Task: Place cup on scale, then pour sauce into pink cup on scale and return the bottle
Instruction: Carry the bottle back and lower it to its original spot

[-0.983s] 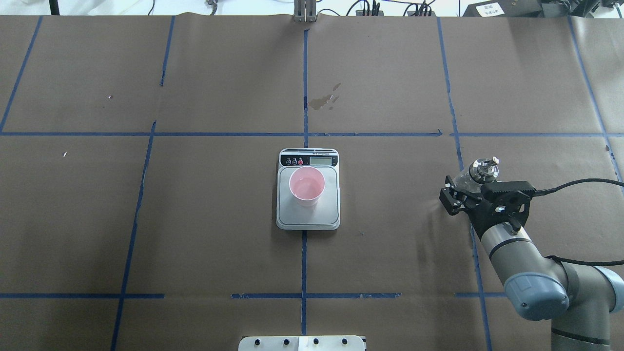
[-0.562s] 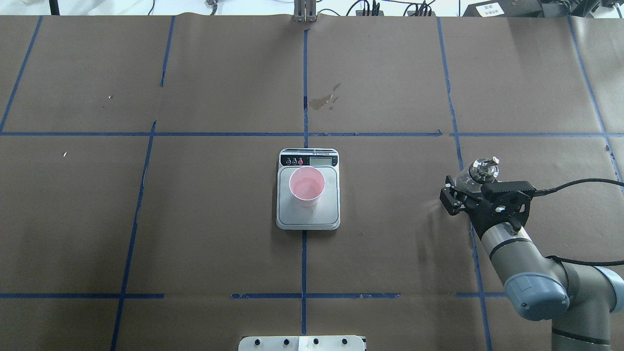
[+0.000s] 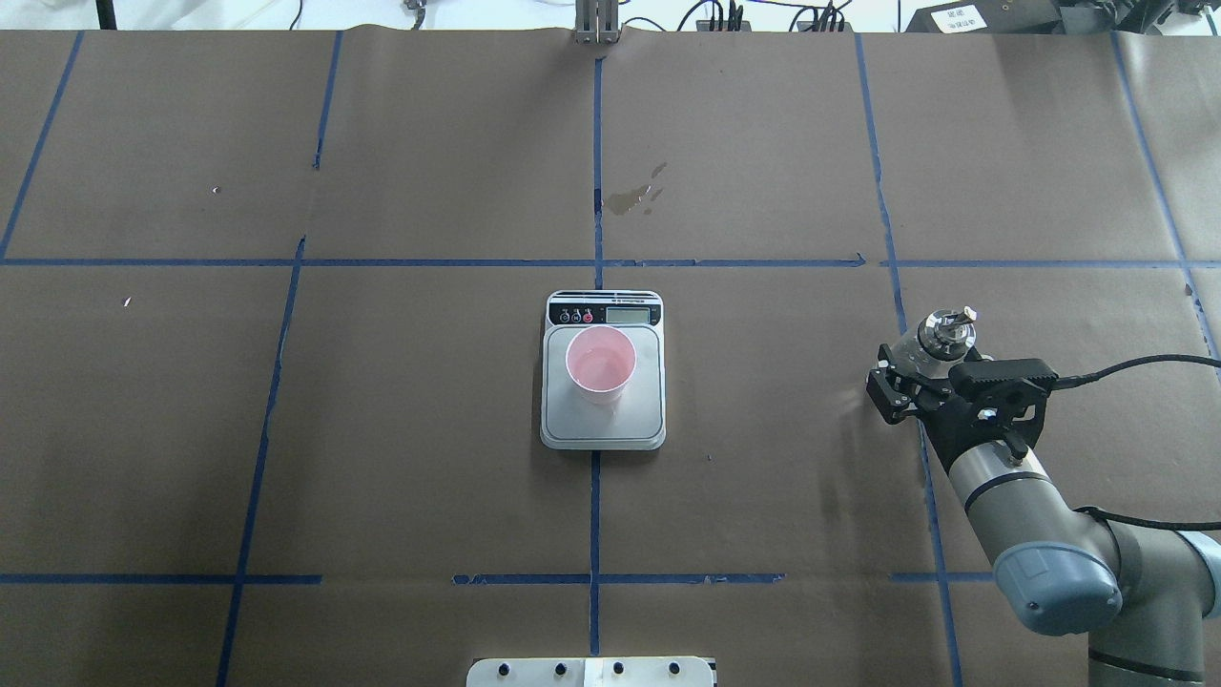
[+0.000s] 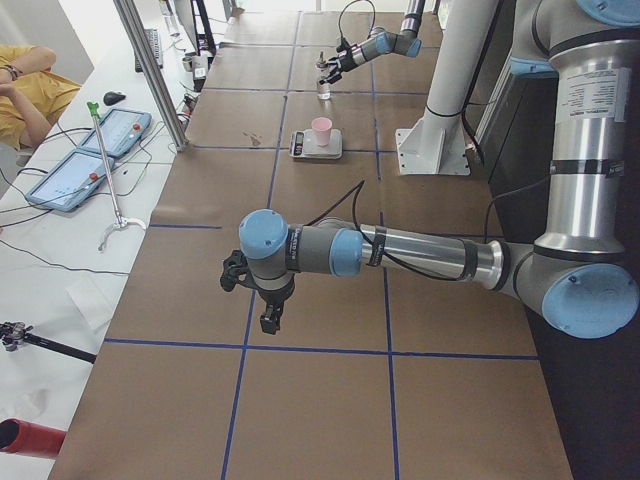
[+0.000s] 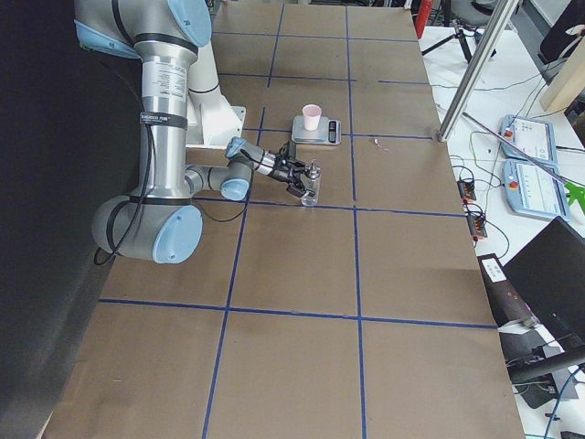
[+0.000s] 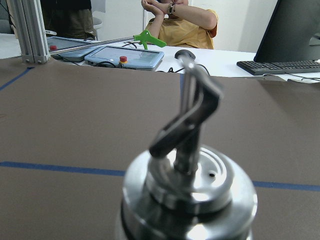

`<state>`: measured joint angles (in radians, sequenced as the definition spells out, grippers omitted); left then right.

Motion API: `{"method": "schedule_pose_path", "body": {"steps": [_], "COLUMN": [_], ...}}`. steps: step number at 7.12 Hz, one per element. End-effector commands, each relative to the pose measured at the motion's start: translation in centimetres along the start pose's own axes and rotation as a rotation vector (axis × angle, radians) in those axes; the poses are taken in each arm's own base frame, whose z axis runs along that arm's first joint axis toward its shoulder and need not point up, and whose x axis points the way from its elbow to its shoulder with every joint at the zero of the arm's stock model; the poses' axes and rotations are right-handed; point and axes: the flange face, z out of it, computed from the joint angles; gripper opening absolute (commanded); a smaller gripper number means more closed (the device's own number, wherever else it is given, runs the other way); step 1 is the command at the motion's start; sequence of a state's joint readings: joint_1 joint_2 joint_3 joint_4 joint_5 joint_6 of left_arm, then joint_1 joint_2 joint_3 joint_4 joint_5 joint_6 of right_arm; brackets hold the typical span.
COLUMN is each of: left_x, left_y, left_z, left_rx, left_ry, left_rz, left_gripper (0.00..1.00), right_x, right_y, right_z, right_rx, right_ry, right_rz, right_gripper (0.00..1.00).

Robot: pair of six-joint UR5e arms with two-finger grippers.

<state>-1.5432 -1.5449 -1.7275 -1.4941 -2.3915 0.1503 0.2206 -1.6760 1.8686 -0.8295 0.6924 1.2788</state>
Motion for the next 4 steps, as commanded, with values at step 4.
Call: {"method": "schedule_pose_path", "body": {"steps": [4], "left_x": [0.0], "left_y": [0.0], "left_z": [0.0], "left_rx": [0.000], "left_ry": [0.000], "left_rz": [0.000], "left_gripper": [1.00], "right_x": [1.8], "right_y": [3.9], "right_z": [-3.9], "right_rx": [-0.011], "right_ry": [-0.084], "right_rz": [-0.007], "right_gripper": [1.00]}}
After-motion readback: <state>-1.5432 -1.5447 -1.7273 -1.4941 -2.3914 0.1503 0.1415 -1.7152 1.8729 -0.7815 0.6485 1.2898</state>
